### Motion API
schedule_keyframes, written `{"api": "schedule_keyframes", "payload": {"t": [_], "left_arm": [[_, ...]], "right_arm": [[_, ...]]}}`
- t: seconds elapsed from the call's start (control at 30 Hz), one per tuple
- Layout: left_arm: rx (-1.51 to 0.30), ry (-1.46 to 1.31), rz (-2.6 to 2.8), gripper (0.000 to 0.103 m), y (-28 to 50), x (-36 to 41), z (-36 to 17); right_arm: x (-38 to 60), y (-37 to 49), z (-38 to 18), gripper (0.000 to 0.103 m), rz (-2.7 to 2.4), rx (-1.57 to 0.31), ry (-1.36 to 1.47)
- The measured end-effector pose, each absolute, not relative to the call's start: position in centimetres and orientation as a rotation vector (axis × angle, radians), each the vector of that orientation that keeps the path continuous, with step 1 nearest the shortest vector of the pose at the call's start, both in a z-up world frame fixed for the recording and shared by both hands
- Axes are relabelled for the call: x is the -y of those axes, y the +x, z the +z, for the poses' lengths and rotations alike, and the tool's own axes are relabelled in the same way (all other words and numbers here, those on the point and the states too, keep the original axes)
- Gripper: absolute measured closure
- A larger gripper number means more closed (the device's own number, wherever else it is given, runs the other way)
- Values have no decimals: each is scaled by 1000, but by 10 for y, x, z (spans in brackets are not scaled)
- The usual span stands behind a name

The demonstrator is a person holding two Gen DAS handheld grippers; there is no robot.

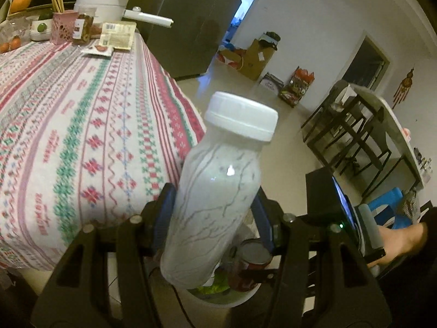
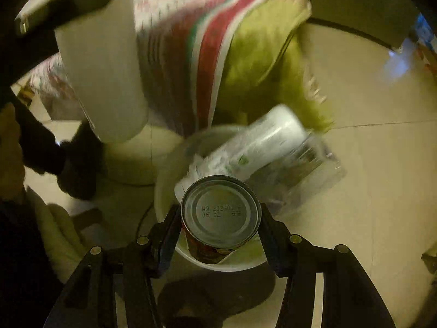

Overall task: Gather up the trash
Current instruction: 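Carry the milky bottle and red can over the white bin, then open the right tool to drop the red can into the bin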

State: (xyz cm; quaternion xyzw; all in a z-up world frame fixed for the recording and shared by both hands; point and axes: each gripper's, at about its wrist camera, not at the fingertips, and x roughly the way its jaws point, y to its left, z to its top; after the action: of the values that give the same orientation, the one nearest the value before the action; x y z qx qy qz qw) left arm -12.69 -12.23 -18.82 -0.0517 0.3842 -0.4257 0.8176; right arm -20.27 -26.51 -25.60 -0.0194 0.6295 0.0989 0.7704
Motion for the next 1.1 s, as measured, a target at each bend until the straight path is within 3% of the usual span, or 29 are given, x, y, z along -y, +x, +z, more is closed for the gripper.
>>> {"api": "schedule_keyframes", "payload": {"t": [0.3,0.7,0.83,1.1], "left_arm": [[-838,-82,-907,46,-134,125,-200],[-858,-57,-915,46,-141,130,-210],[-869,-19,-933,46,-147,137,-216],[-893,40,-971,46,-157,156,-229]], "right_arm": [[273,-199,-278,48,219,-1324,33],[278,-202,-308,47,230,-1443,102],[298,-204,-282,39,264,-1430,226],[367,-212,-195,39,240,-1171,463]]}}
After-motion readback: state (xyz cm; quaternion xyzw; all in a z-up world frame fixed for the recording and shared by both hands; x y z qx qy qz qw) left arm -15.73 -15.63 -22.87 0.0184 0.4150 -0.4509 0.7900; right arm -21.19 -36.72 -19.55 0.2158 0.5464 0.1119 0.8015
